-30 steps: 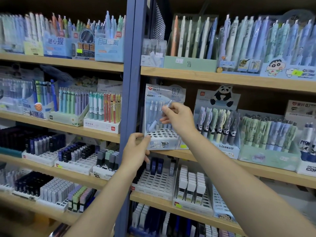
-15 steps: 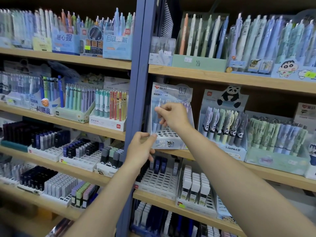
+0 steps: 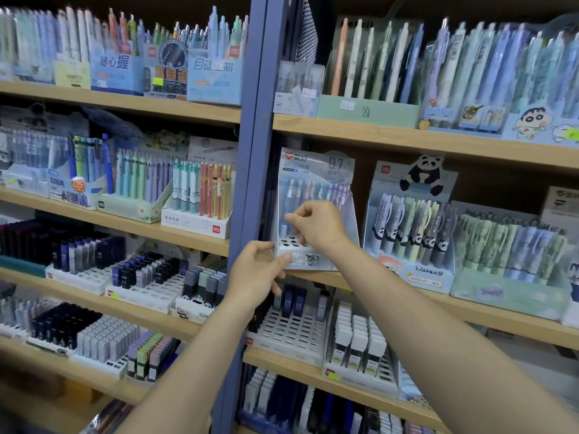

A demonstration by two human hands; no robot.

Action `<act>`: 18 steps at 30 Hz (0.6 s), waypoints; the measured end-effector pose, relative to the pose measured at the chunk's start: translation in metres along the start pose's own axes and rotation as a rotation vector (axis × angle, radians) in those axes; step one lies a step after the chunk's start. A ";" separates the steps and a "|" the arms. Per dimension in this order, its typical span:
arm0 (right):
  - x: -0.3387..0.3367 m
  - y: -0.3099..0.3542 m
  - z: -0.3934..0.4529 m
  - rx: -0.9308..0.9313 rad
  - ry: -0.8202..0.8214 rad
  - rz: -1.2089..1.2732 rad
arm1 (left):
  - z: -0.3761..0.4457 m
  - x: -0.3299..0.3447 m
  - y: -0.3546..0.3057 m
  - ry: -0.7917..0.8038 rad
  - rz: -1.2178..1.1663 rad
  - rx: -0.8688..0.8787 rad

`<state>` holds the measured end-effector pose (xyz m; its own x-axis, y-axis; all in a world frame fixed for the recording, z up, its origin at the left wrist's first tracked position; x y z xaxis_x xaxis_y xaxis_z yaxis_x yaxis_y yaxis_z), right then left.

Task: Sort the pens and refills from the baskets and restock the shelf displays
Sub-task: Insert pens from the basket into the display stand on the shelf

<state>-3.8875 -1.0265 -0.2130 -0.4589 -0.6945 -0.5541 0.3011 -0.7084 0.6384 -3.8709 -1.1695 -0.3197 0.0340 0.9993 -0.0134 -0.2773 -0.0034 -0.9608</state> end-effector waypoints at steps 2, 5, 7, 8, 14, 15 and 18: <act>0.002 -0.003 -0.002 -0.002 0.003 -0.004 | 0.001 0.000 -0.001 -0.009 0.011 0.004; -0.006 -0.002 -0.007 -0.030 -0.025 0.010 | 0.003 0.001 -0.002 -0.019 0.041 0.013; -0.018 0.005 -0.016 -0.092 -0.064 -0.002 | 0.006 0.001 -0.003 -0.053 0.097 0.024; -0.024 0.008 -0.027 -0.124 -0.079 0.000 | 0.004 0.001 -0.004 -0.086 0.152 0.037; -0.032 -0.028 -0.149 -0.325 -0.112 -0.139 | -0.063 0.012 0.028 -0.246 0.458 0.289; -0.021 -0.053 -0.171 -0.307 -0.089 -0.190 | -0.078 0.018 0.052 -0.212 0.517 0.286; 0.025 -0.152 -0.238 -0.117 0.027 -0.249 | -0.117 0.035 0.151 -0.075 0.699 0.178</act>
<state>-3.7455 -0.9661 -0.4516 -0.5088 -0.4987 -0.7017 0.2771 -0.8666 0.4150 -3.7989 -1.1396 -0.4976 -0.2726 0.7652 -0.5832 -0.3628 -0.6431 -0.6743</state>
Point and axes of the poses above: each hand's wrist, its own z-axis towards the middle knuckle, its own x-axis out of the palm, y = z × x, the point moved 8 cm from there along z, towards the middle knuckle
